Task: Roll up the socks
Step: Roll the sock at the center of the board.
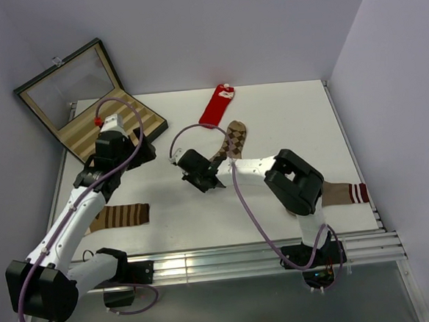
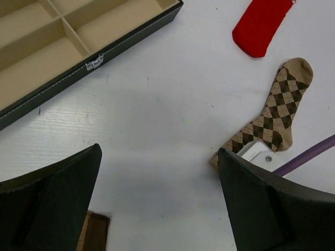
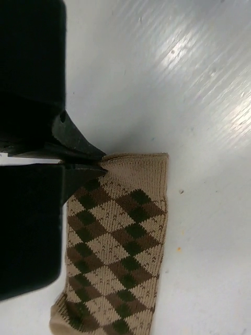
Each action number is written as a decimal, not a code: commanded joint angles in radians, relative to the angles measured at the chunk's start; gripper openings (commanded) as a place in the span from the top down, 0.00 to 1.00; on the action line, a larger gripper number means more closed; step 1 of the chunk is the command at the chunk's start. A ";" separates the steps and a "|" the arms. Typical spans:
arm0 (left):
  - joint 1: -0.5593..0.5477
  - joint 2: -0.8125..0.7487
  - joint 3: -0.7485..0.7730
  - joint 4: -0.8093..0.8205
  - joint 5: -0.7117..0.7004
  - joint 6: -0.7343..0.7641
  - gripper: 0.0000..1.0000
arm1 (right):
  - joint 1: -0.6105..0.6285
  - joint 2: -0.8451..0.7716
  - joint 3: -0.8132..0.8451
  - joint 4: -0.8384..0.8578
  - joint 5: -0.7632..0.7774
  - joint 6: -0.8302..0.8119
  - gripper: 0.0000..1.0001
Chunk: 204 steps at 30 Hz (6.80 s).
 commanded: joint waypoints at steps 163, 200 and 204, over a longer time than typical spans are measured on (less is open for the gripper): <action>-0.304 0.707 -0.013 0.192 0.015 -0.588 0.72 | -0.202 -0.228 -0.133 0.136 -0.397 0.343 0.70; -0.306 0.701 -0.009 0.179 0.014 -0.589 0.72 | -0.147 -0.064 -0.068 0.023 -0.278 0.237 0.64; -0.306 0.687 -0.015 0.179 0.015 -0.601 0.72 | -0.133 -0.036 -0.052 -0.015 -0.209 0.231 0.63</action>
